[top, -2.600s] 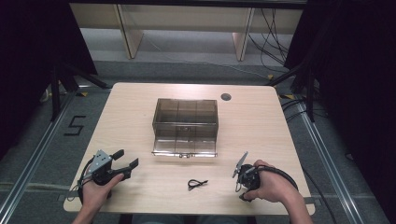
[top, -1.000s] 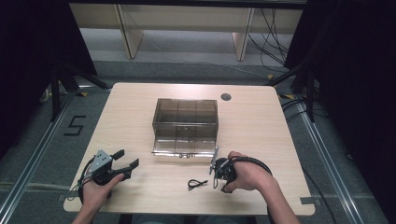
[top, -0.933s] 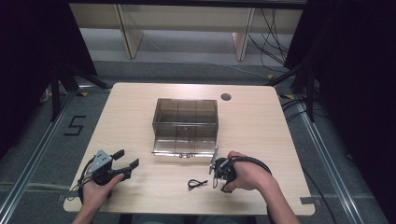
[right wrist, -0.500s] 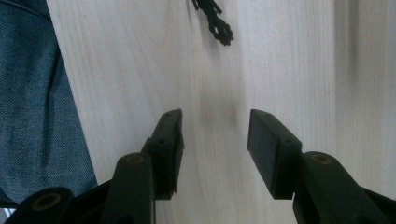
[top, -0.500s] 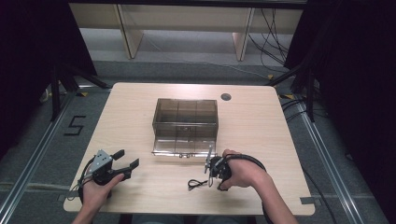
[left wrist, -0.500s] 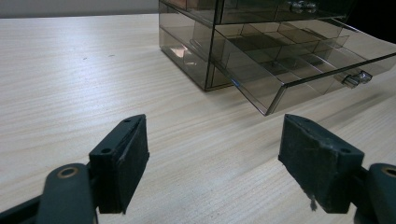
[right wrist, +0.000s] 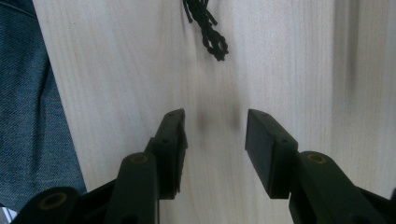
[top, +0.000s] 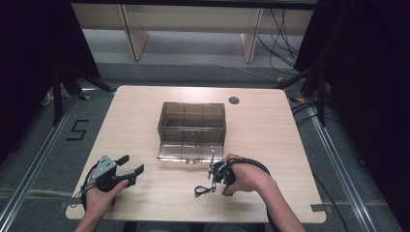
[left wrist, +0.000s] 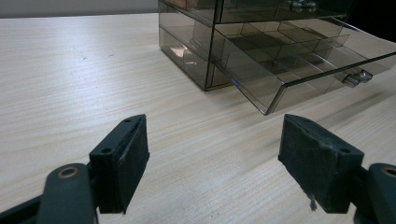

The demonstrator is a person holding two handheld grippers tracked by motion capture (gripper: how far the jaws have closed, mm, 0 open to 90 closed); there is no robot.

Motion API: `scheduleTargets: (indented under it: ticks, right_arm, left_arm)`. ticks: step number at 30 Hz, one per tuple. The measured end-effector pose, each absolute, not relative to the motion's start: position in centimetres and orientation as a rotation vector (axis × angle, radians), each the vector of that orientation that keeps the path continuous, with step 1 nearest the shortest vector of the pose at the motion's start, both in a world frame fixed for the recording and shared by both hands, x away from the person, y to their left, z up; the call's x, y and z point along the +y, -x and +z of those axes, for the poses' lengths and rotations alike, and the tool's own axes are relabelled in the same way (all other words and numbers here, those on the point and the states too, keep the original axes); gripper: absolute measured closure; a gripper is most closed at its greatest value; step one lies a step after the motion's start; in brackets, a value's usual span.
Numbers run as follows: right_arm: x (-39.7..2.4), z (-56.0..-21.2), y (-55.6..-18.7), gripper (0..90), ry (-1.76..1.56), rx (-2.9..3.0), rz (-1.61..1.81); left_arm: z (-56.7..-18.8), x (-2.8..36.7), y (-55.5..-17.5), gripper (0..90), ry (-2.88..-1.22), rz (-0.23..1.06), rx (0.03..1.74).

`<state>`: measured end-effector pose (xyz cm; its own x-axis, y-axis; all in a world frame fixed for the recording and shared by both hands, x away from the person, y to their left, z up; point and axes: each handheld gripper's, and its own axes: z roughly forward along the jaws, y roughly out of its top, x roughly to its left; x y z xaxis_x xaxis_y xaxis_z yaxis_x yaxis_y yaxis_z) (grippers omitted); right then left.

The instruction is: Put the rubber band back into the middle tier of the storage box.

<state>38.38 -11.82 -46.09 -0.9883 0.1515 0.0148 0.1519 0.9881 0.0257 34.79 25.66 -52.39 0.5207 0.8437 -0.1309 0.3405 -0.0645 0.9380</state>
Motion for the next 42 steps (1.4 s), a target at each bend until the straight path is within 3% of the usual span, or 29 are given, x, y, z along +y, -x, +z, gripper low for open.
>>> scheduleTargets:
  ticks: [32,42]
  right_arm:
    - [-8.5,-46.9,-39.3,67.4,0.138,-3.113,-0.037]
    - [-7.8,-47.3,-39.6,81.5,0.132,-3.085,-0.011]
  left_arm:
    - [-52.4,25.7,-34.8,23.7,-1.642,0.557,1.021]
    - [-52.4,25.7,-34.8,23.7,-1.642,0.556,1.019]
